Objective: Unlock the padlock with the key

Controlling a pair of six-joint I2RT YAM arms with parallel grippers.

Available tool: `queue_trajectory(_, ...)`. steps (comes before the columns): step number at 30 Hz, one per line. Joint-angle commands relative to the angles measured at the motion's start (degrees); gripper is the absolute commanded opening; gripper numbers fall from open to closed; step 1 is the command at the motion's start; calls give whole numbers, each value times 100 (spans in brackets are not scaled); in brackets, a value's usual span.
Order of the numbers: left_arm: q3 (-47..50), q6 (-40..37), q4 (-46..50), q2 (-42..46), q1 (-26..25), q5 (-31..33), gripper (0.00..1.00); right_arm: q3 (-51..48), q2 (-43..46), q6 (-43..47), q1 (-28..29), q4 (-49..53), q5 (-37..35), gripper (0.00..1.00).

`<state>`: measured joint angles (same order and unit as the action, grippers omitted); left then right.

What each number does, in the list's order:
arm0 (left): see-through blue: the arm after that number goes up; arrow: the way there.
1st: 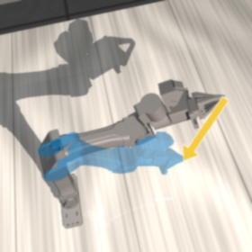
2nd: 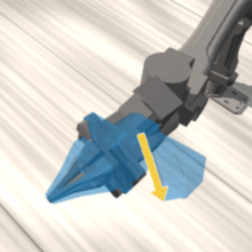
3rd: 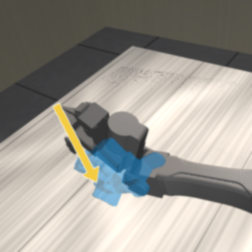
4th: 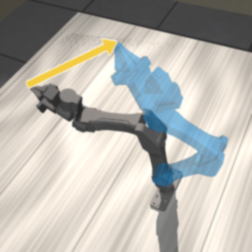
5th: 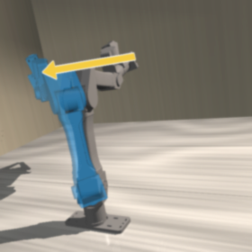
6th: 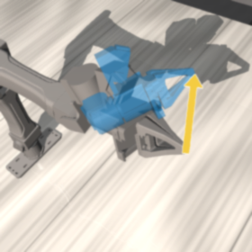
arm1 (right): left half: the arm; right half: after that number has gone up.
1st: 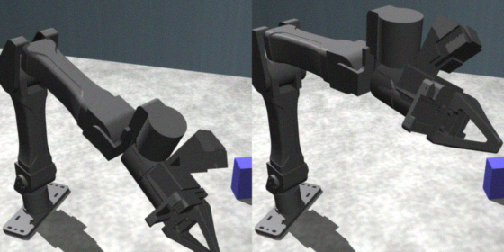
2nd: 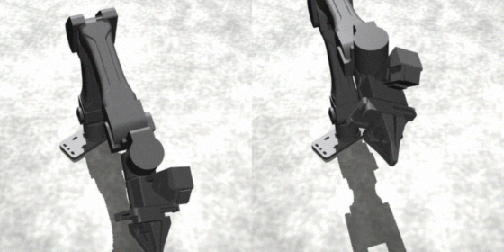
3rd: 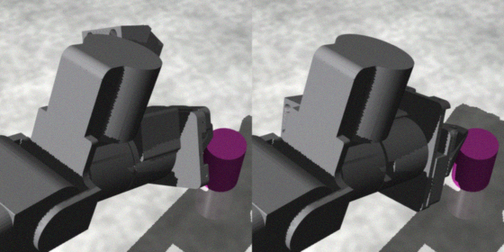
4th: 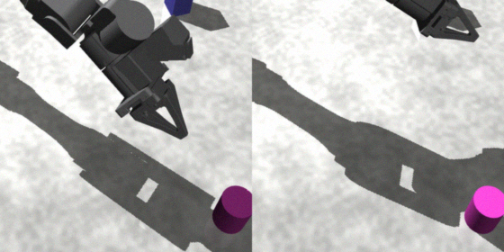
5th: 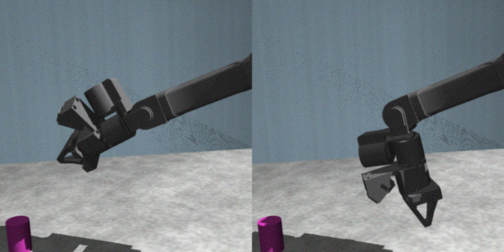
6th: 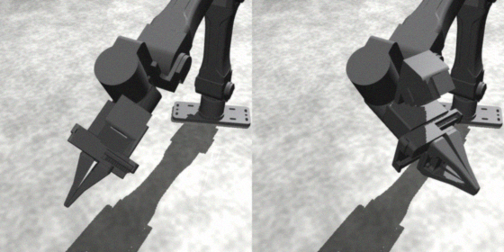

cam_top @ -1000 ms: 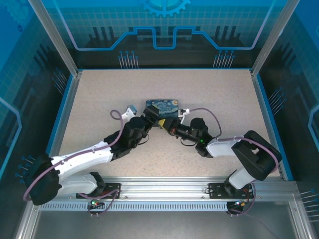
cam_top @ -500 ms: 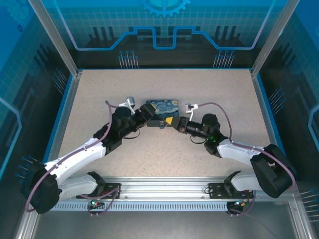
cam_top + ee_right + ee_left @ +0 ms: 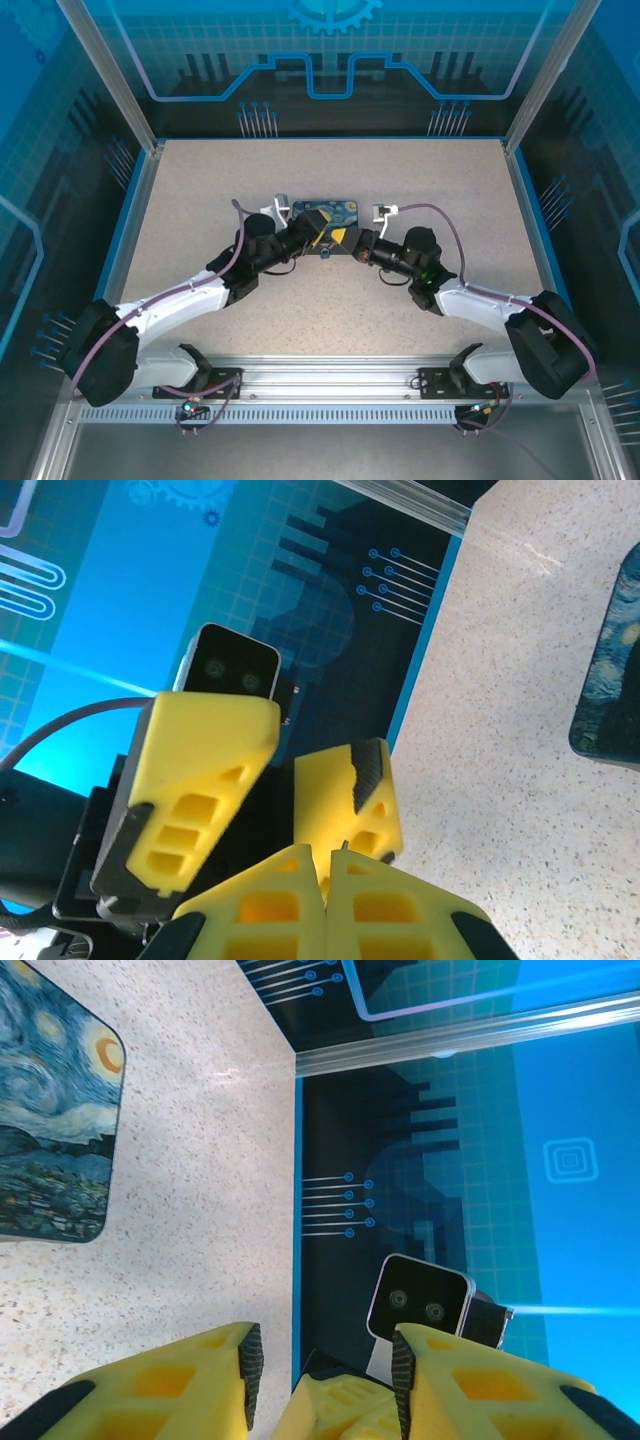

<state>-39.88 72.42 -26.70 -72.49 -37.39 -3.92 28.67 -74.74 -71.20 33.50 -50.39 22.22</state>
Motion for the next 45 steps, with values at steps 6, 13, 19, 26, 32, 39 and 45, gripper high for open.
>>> queue_trajectory(6,116,174,-533,-187,-141,-15,34,168,-88,-168,92,-267,-240,0)
queue_trajectory(13,163,194,-574,-126,-154,196,24,104,-146,-184,102,-302,-293,0)
queue_trajectory(19,219,236,-636,-109,-154,272,11,95,-206,-202,103,-311,-322,0)
queue_trajectory(26,227,239,-719,-112,-152,318,0,135,-280,-232,80,-293,-283,21)
queue_trajectory(32,176,-35,-585,-23,-151,381,0,-300,469,-58,-356,556,-349,80)
queue_trajectory(39,147,-563,-193,147,-138,467,0,557,1928,1886,-573,4851,-915,100)
queue_trajectory(45,95,-1000,-157,116,-144,496,0,1048,2196,2832,-640,6162,-1403,100)
